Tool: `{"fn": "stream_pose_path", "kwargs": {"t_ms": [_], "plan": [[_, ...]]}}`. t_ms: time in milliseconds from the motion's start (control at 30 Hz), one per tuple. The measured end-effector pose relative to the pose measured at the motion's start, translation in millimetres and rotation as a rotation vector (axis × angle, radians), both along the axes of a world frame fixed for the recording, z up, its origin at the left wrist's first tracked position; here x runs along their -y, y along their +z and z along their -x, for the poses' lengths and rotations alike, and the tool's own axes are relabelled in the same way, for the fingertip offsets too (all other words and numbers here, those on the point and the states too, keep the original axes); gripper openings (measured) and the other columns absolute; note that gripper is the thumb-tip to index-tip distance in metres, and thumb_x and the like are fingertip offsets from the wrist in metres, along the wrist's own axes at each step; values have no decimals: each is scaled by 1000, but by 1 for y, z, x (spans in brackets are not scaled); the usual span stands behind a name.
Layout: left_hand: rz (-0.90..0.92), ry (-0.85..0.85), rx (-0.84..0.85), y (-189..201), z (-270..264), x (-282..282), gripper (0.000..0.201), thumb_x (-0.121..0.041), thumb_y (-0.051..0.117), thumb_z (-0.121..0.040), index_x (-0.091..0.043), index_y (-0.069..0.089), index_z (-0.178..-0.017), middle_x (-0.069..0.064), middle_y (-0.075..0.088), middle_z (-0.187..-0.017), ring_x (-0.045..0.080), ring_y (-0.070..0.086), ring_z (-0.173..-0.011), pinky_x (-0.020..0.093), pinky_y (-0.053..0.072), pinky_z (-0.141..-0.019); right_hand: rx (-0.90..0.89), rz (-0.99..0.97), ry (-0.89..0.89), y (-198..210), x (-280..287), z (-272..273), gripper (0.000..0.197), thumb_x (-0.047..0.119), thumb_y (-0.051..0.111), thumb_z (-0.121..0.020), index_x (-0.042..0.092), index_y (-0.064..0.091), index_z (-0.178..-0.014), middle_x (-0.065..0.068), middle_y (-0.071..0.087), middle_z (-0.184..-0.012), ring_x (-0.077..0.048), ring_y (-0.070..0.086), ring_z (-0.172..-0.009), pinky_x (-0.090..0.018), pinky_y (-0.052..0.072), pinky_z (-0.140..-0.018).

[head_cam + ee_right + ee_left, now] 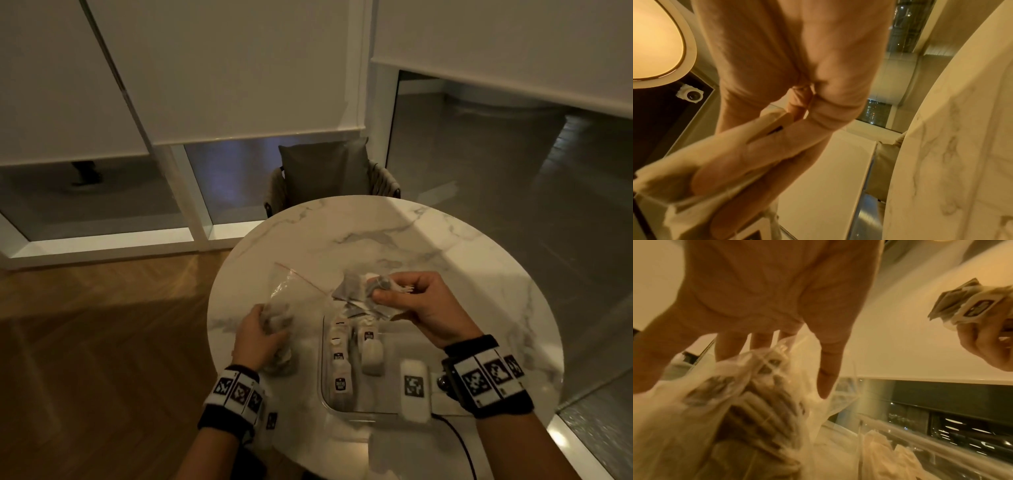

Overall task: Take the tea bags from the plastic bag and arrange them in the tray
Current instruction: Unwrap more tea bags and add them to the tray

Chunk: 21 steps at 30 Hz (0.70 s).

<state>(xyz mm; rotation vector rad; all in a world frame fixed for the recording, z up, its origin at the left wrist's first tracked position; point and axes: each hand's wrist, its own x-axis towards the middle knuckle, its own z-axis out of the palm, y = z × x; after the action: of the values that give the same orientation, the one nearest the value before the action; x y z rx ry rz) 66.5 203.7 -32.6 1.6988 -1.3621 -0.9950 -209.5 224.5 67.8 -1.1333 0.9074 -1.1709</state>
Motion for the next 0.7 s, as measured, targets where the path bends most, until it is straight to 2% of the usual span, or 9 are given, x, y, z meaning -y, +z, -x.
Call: {"fn": "stream_pose_path", "kwargs": {"t_ms": [67, 100, 133, 200, 333, 400, 467, 567, 700], "plan": [[98, 73, 14, 9, 9, -8, 53, -13, 80, -77, -18, 56, -124, 2, 61, -121, 20, 60, -111, 40, 53, -96, -9, -1, 4, -7, -3, 6, 31, 22, 89, -53, 11, 80, -81, -11, 75, -79, -18, 72, -68, -26, 58, -56], [217, 116, -43, 15, 16, -15, 47, -10, 76, -81, -16, 58, -124, 1, 62, -122, 16, 60, -111, 33, 54, -93, -3, -3, 11, -11, -5, 7, 42, 29, 94, -47, 11, 80, -82, -12, 75, -80, -19, 72, -69, -27, 59, -57], [336, 123, -136, 24, 24, -23, 37, -6, 71, -86, -14, 61, -121, 2, 64, -121, 12, 62, -111, 24, 53, -90, 6, -9, 22, -14, -5, 7, 50, 34, 96, -41, 10, 80, -83, -13, 75, -80, -20, 72, -69, -28, 59, -58], [386, 30, -404, 48, 39, -37, 24, -10, 60, -93, -7, 63, -117, 7, 70, -114, 14, 66, -109, 21, 54, -88, 25, -16, 58, -18, -7, 2, 48, 29, 95, -40, 10, 80, -81, -12, 75, -79, -19, 72, -68, -28, 59, -57], [-160, -183, -976, 60, 60, -44, 70, -64, 51, -84, -10, 61, -128, 19, 65, -127, 31, 65, -112, 40, 56, -91, 10, -11, 151, -25, -12, -19, 32, 8, 90, -58, 4, 79, -88, -19, 75, -86, -27, 72, -74, -34, 61, -65], [-393, -302, -1133, 58, 69, -50, 85, -76, 44, -79, -9, 66, -125, 23, 61, -131, 37, 63, -113, 50, 53, -95, -76, 2, 182, -29, -14, -25, 30, 1, 85, -65, -3, 76, -94, -21, 74, -90, -28, 72, -80, -36, 60, -72], [-503, -315, -1234, 53, 76, -55, 79, -71, 38, -87, -5, 73, -114, 25, 64, -125, 40, 66, -108, 55, 52, -93, -170, 10, 203, -33, -16, -26, 28, -4, 81, -67, -5, 74, -94, -16, 75, -87, -23, 72, -78, -30, 58, -69], [-539, -330, -1290, 46, 82, -56, 47, -37, 47, -95, -1, 73, -111, 26, 65, -123, 43, 66, -108, 57, 49, -96, -293, -20, 204, -37, -17, -20, 24, -6, 81, -70, -3, 74, -93, -6, 74, -80, -16, 71, -75, -26, 56, -58], [-569, -325, -1256, 36, 87, -50, 35, -20, 49, -95, -1, 72, -113, 28, 63, -124, 46, 66, -105, 54, 52, -93, -631, 85, 159, -39, -11, -15, 34, 21, 91, -62, 21, 77, -94, 3, 76, -92, -11, 70, -91, -37, 59, -82]]}}
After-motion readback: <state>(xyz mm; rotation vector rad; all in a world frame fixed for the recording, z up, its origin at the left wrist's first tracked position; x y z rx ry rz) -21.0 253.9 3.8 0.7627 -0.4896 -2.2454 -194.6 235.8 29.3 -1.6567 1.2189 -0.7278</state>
